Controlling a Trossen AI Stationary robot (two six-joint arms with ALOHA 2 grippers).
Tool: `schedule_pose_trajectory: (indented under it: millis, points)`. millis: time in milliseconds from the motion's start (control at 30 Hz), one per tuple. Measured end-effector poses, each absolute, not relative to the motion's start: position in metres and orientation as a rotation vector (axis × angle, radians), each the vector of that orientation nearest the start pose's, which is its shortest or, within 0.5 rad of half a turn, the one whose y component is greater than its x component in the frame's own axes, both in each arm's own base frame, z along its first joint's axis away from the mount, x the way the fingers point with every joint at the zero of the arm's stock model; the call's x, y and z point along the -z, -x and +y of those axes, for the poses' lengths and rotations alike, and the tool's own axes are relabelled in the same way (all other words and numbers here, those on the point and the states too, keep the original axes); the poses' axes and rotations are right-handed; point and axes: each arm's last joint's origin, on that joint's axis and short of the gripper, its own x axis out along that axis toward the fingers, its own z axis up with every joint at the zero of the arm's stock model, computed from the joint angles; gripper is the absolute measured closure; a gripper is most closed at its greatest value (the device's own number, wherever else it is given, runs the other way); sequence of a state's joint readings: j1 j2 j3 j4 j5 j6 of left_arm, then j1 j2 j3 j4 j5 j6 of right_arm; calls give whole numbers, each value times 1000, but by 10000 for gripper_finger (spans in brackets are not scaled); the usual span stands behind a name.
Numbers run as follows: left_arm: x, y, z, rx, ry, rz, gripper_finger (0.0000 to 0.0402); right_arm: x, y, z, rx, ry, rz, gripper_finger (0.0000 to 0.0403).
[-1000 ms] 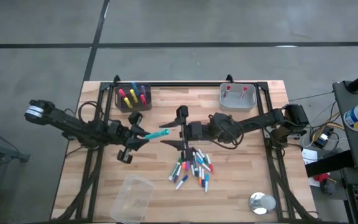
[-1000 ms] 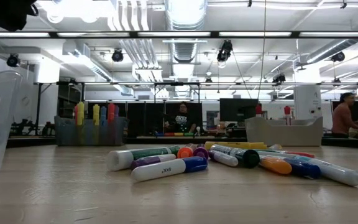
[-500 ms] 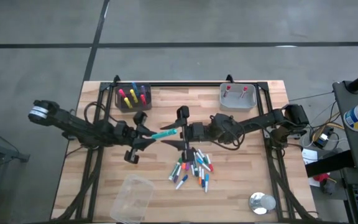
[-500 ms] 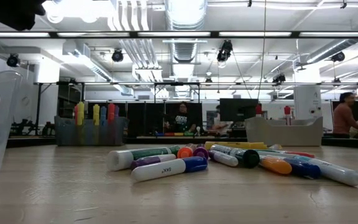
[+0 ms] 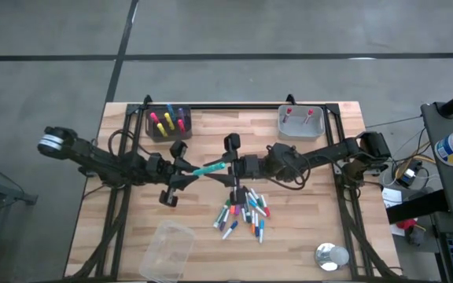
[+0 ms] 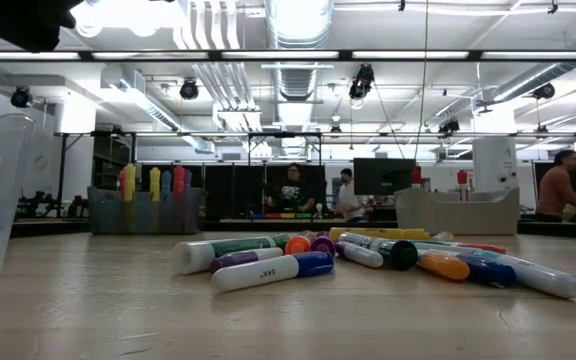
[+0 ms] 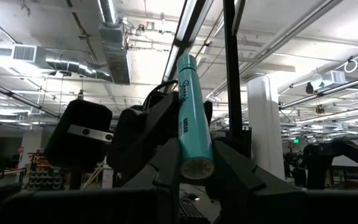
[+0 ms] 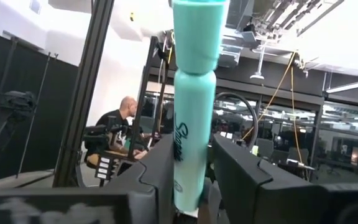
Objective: Pick & Place Markers
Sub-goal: Put the light blue highlighter pen into the black bin
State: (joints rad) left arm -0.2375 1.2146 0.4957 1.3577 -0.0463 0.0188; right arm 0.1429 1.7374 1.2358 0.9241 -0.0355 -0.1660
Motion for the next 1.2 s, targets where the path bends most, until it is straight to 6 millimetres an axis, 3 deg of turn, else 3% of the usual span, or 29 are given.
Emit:
schedule_pose_trajectory:
  millis: [233,633,1000,1200]
  points:
    - [-289,-229,-53,175,70,-624,332,-338,-392,57,-143,143,-435,331]
    - [-288,-230,-52,159,161,-594,307,-337,-392,56,-151,142,-424,333]
    - [-278,-235,-52,149,188,-451,226,-328,-396,50,-151,111,-324,334]
    - [-259,-241,-54,146,201,-238,215,-331,-392,50,-153,98,-238,334]
